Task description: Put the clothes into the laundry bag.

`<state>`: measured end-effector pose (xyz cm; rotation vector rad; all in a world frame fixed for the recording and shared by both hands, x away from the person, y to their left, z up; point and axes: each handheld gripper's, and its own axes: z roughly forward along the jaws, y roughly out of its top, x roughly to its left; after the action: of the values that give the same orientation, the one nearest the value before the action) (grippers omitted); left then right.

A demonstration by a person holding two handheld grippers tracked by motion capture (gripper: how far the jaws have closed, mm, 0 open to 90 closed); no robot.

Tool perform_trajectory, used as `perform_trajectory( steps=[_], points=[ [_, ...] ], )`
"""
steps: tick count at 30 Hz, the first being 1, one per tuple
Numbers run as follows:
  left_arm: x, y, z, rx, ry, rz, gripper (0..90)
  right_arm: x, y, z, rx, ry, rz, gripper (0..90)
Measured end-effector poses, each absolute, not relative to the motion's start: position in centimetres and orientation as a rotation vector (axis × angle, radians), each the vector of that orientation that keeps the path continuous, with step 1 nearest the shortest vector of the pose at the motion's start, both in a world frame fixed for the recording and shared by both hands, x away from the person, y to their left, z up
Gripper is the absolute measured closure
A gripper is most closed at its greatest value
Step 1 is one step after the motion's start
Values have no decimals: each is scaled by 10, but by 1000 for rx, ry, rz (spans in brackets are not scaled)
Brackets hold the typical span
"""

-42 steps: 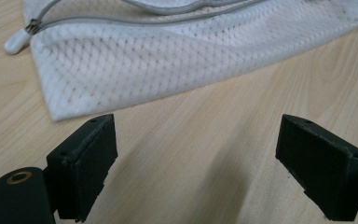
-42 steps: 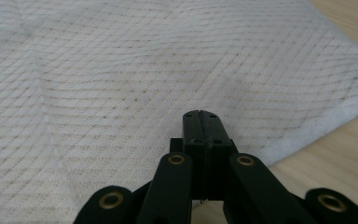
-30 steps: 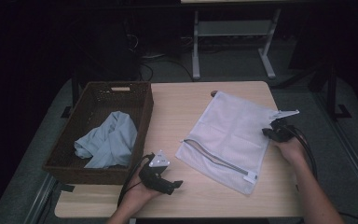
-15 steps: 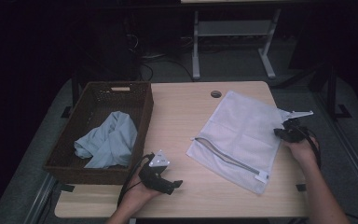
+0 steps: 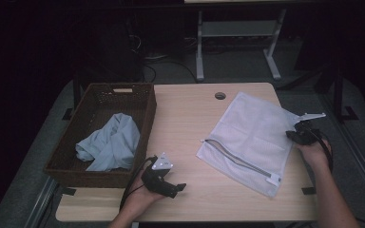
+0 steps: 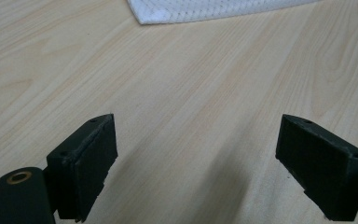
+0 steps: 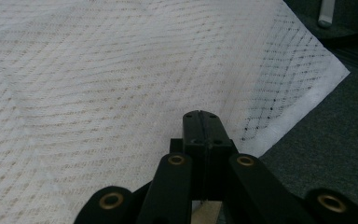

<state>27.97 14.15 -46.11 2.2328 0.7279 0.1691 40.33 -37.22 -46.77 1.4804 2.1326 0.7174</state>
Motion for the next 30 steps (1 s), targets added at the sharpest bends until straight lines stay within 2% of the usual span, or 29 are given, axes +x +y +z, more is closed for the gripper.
perform_trajectory(
  steps=[11,19,21,30],
  points=[
    [280,142,-460,2234,728,172,120,392,-358,-455,1402,2159,789,891],
    [278,141,-460,2229,729,176,120,359,-340,-439,1335,2179,864,739],
    [278,141,-460,2228,728,177,120,355,-339,-438,1333,2179,880,726],
    [277,141,-459,2234,722,177,121,299,-330,-432,1279,2192,960,532]
  ],
)
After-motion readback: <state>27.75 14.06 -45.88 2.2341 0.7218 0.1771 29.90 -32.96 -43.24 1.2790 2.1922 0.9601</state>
